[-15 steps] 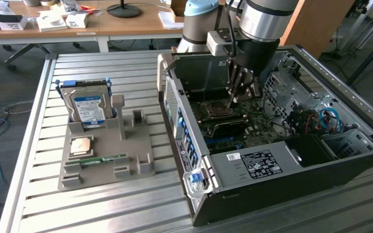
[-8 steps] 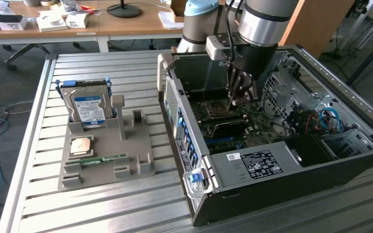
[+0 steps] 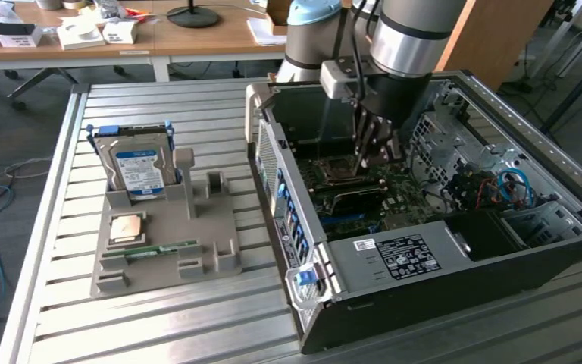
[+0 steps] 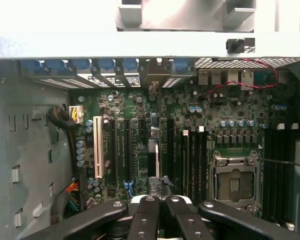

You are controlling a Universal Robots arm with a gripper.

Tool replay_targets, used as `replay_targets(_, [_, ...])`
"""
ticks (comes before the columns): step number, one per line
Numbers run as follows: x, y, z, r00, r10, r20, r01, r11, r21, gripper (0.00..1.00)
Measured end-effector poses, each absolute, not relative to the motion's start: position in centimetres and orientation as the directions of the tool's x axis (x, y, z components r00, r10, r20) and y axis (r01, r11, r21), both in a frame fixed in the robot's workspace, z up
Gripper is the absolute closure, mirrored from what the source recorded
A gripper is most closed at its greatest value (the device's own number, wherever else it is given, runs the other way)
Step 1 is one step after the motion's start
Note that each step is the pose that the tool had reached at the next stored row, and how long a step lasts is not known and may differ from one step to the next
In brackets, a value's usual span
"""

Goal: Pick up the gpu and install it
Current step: 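Press down on the gpu until it lock into place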

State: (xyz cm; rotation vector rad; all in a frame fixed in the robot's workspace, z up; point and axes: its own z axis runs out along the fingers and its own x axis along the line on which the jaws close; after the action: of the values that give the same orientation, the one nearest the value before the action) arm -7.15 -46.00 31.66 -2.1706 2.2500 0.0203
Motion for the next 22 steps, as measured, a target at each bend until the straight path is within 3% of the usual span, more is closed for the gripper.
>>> replay_targets(22, [-7.53,-45.11,31.45,-0.036,-0.999,-0.020,-0.999,0.036,-0.001,0.89])
